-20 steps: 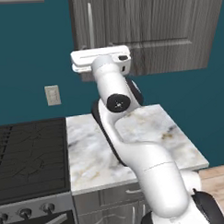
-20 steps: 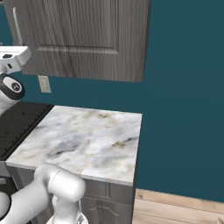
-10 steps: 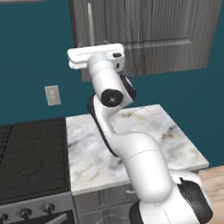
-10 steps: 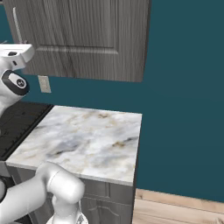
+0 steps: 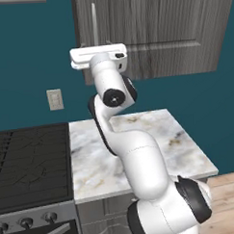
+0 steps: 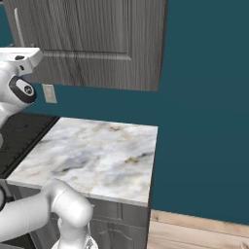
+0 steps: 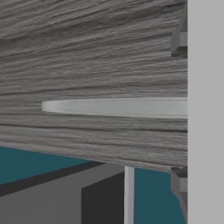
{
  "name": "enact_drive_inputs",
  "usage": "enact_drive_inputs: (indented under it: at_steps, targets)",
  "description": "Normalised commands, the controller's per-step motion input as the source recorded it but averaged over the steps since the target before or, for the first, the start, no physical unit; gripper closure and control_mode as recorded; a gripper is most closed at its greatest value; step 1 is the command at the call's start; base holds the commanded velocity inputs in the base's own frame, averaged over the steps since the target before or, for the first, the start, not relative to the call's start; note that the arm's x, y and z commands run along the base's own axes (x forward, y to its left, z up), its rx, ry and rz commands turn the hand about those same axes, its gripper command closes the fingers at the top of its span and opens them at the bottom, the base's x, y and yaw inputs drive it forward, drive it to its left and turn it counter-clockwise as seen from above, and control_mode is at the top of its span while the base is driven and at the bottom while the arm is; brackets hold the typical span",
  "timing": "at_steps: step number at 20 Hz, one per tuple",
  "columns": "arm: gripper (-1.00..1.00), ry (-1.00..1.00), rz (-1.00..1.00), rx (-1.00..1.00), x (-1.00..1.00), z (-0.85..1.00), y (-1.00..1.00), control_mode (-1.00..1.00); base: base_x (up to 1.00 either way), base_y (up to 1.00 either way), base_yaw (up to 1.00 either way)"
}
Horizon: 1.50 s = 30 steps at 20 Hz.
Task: Get the candle and the liquor from the cabinet and move them to the dining counter.
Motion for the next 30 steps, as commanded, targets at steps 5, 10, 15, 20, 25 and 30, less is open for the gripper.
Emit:
enact_drive_inputs:
  at_steps: [5, 10, 15, 20, 25, 30]
  targets:
    - [-1.0, 0.0, 0.0, 0.0, 0.23, 0.0, 0.0, -1.0, 0.0, 0.0, 0.0]
    - [1.0, 0.0, 0.0, 0.0, 0.19, 0.0, 0.0, -1.0, 0.0, 0.0, 0.0]
    - [1.0, 0.0, 0.0, 0.0, 0.05, 0.0, 0.0, -1.0, 0.0, 0.0, 0.0]
    - [1.0, 0.0, 0.0, 0.0, 0.0, 0.0, 0.0, -1.0, 0.0, 0.0, 0.0]
    - [1.0, 0.0, 0.0, 0.0, 0.0, 0.0, 0.0, -1.0, 0.0, 0.0, 0.0]
    - [1.0, 0.0, 0.0, 0.0, 0.0, 0.0, 0.0, -1.0, 0.0, 0.0, 0.0]
